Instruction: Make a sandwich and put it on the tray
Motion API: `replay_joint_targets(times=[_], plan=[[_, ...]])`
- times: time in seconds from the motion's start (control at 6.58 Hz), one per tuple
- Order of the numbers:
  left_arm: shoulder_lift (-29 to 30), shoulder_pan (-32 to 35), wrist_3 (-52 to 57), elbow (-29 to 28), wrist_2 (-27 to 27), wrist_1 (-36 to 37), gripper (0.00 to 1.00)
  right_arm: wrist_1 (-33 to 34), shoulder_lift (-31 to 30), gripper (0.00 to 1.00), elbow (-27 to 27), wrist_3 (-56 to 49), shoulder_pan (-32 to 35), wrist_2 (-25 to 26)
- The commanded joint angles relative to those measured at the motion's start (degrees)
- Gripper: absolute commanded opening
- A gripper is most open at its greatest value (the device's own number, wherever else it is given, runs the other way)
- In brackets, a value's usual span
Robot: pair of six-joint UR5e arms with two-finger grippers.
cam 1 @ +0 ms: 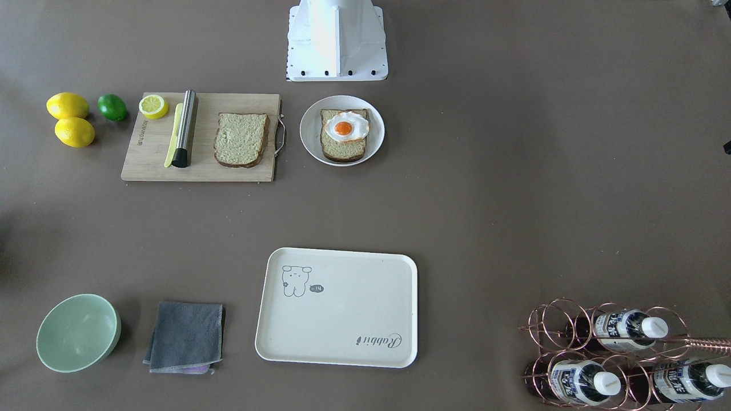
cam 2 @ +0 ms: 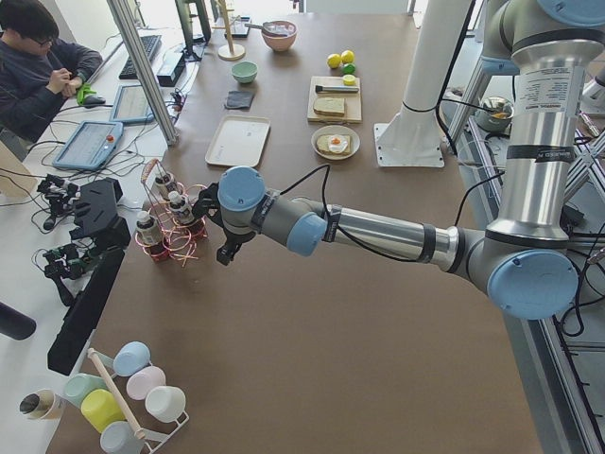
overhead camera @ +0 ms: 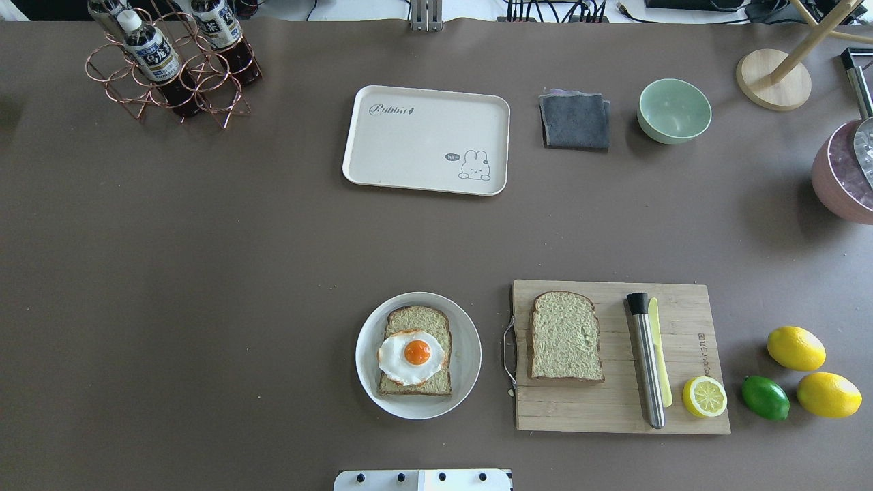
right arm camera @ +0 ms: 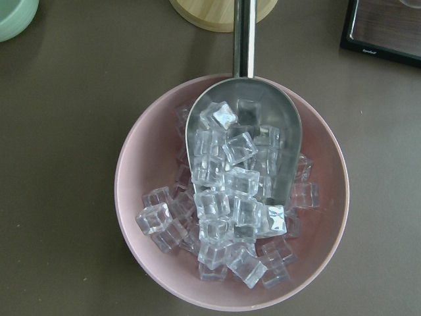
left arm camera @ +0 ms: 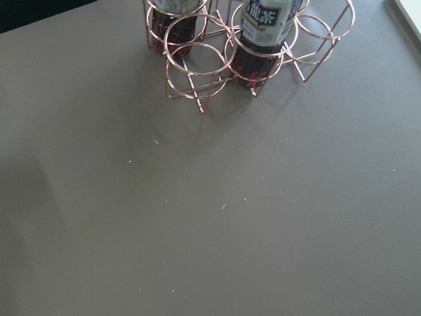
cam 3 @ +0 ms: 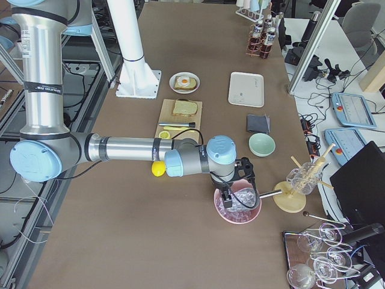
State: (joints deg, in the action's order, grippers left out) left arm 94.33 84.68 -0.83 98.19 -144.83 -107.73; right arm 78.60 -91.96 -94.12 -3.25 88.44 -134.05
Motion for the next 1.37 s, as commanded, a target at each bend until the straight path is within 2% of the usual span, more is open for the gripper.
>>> replay_joint_targets(times=[0.0, 0.15, 0.3, 0.61, 0.76, 0.91, 1.06, 1.22], plan=[[1.7, -7.7, -15.0, 4.5, 10.2, -0.5, 0.98, -0.2, -0.5, 1.00, -5.7, 10.4, -4.8, -0.2], [2.3, -13.9, -24.5, 8.2, 14.8, -0.5, 0.98, -0.4, -0.8, 1.00, -9.9, 19.3, -8.2, 0.2], [4.5, -19.3, -33.9, 10.5, 17.2, -0.5, 0.98, -0.5, -1.0, 1.00, -13.9, 28.2, -11.8, 0.3], [10.0, -30.3, -50.2, 12.3, 23.2, -0.5, 0.98, -0.6, -0.9, 1.00, -21.3, 44.2, -20.9, 0.9], [13.2, -34.9, -57.3, 12.1, 23.4, -1.0, 0.98, -0.6, -0.9, 1.00, -25.2, 50.3, -24.5, 1.2], [15.5, -39.5, -64.8, 11.9, 24.0, -4.5, 0.98, -2.0, -0.8, 1.00, -27.6, 56.1, -28.4, 1.2], [16.1, -43.1, -67.5, 12.0, 27.2, -7.3, 0.98, -8.8, -1.3, 1.00, -27.6, 65.4, -33.7, 3.2], [17.2, -45.7, -69.0, 12.0, 29.9, -7.3, 0.98, -16.0, -2.9, 1.00, -27.7, 74.2, -41.1, 9.5]])
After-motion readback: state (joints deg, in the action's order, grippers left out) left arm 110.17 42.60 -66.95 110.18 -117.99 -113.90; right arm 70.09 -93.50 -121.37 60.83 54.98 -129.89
